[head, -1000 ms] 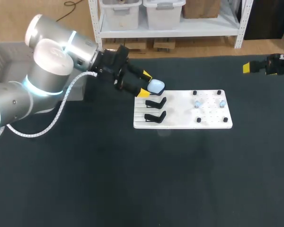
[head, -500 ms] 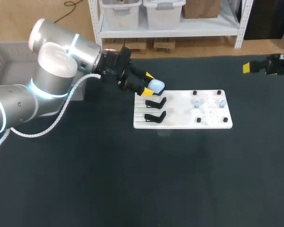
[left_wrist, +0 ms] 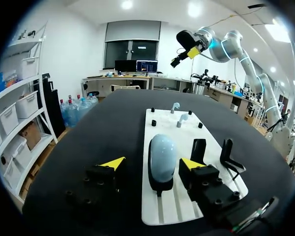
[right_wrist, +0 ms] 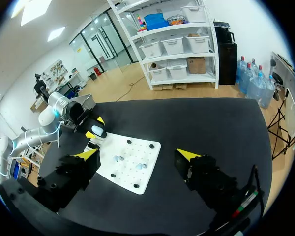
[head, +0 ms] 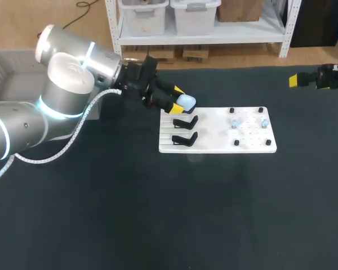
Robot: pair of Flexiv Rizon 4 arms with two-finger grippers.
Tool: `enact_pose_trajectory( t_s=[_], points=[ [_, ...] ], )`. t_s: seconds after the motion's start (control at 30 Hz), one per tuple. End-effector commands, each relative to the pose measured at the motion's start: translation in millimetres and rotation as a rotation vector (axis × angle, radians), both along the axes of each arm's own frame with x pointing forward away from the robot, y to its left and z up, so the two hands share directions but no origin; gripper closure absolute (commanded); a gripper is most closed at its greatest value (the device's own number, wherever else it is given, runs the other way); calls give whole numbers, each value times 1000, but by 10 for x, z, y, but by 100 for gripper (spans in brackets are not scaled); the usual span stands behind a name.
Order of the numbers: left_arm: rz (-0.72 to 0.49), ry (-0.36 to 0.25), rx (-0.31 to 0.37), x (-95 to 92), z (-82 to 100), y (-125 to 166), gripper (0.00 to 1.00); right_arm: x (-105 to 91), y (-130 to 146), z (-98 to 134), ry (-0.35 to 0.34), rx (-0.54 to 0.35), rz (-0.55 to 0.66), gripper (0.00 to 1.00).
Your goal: Pick up each earbud case from the left stands, insert the matching earbuds, close the lid, and place the case in the box.
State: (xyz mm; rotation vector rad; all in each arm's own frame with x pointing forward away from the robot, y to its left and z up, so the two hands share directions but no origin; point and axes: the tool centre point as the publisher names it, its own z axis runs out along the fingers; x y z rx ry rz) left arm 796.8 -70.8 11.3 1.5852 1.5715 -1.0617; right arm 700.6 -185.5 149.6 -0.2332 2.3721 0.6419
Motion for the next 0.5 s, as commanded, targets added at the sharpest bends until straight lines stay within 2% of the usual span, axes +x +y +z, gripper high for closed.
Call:
enact_pose_trajectory(
  t_s=[0.03, 0.17, 0.5],
  points=[
    [5, -10, -4, -1, -23, -13, 36, -2, -2, 2, 0, 0, 0, 0],
    [2, -32, -5, 1, -27, -19, 38, -2, -2, 2, 0, 0, 0, 0],
    [1, -42, -11, -23, -31, -36, 44, -2, -2, 2, 0, 0, 0, 0]
  ],
)
